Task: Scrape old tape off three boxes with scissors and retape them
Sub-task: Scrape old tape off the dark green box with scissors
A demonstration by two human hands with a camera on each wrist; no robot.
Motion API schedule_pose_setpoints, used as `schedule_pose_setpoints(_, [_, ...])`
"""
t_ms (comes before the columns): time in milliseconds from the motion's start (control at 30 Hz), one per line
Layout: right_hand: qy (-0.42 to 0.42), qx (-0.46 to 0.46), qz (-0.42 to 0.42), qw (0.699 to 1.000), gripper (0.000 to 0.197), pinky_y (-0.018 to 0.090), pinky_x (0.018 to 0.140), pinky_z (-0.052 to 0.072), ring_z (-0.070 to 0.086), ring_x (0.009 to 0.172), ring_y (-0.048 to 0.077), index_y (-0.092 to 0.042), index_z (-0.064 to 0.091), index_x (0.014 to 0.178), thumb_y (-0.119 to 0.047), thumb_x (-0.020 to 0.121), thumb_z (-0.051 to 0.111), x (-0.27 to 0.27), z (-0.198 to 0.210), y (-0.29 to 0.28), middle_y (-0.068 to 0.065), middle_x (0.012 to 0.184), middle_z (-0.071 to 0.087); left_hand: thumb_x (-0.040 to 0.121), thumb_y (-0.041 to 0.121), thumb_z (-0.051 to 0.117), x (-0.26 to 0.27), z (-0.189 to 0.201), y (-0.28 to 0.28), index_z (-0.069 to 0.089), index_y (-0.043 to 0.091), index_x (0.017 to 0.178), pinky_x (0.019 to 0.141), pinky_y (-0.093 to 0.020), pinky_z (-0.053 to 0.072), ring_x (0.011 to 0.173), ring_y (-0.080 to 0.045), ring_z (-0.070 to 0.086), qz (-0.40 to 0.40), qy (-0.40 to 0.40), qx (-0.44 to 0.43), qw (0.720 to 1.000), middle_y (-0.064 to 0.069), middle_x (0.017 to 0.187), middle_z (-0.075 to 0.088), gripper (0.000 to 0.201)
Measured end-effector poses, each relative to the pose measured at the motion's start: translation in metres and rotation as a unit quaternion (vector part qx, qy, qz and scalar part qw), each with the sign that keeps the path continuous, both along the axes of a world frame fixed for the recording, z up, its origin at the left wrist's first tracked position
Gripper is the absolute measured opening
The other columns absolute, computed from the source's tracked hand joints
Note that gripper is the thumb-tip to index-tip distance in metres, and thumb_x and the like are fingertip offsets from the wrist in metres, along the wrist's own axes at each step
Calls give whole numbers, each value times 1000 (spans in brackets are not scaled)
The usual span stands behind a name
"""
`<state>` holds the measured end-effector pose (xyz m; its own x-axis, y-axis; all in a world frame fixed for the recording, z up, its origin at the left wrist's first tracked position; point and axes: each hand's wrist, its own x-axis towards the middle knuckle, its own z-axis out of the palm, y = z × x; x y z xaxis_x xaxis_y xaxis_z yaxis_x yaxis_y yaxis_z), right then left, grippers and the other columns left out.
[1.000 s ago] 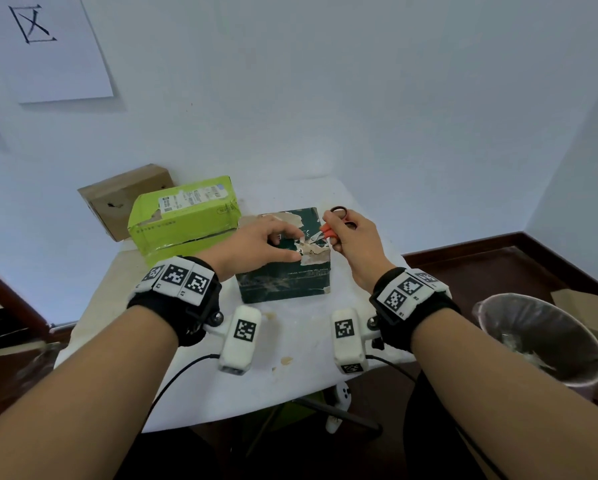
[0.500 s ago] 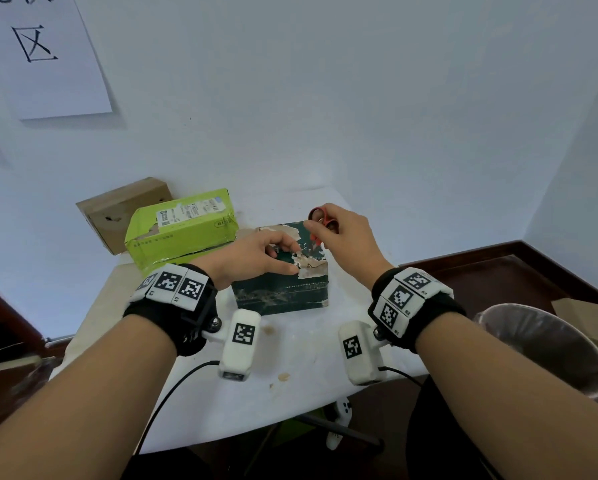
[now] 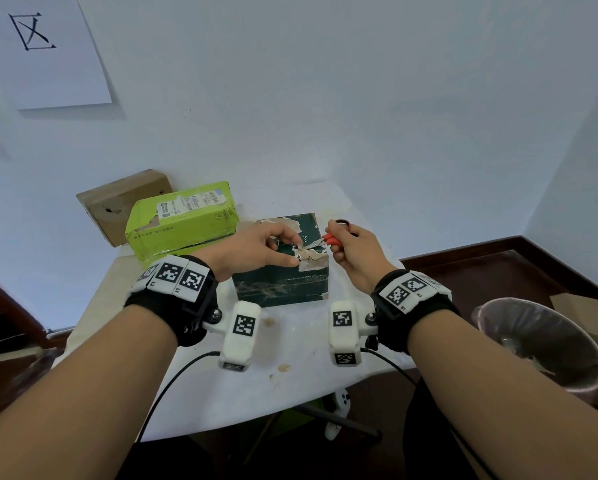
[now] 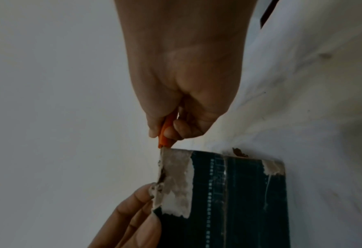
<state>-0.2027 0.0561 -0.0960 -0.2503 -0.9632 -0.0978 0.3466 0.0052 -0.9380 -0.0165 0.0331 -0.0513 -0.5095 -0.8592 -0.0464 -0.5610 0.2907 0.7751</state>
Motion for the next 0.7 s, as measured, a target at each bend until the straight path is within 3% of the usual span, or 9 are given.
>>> schedule_pose_setpoints(200, [-51,-13,-9,999,11,11,44,35,40,50,4,-5,58,90,-16,95,57,4,-4,2,0,67,51,82,19,75,-1,5,5,67,25,114,58,2,32,78,-6,41,-1,-23,-20,1000,11,94,47,33])
schedule_pose_setpoints(433, [-77,-24,-10,997,12,13,46,37,40,53,5,-6,58,89,-16,95,55,6,-7,1,0,67,51,84,25,73,-4,7,6,69,20,109,55,-1,35,71,-4,42,13,8,16,1000,6,95,51,26])
schedule_pose_setpoints(700, [-2,-13,-9,1000,17,12,44,37,43,50,5,-7,59,80,-17,94,58,-4,4,0,2,66,52,83,20,74,-6,8,9,69,19,104,57,-5,37,70,-5,44,26,21,46,998,8,89,53,22])
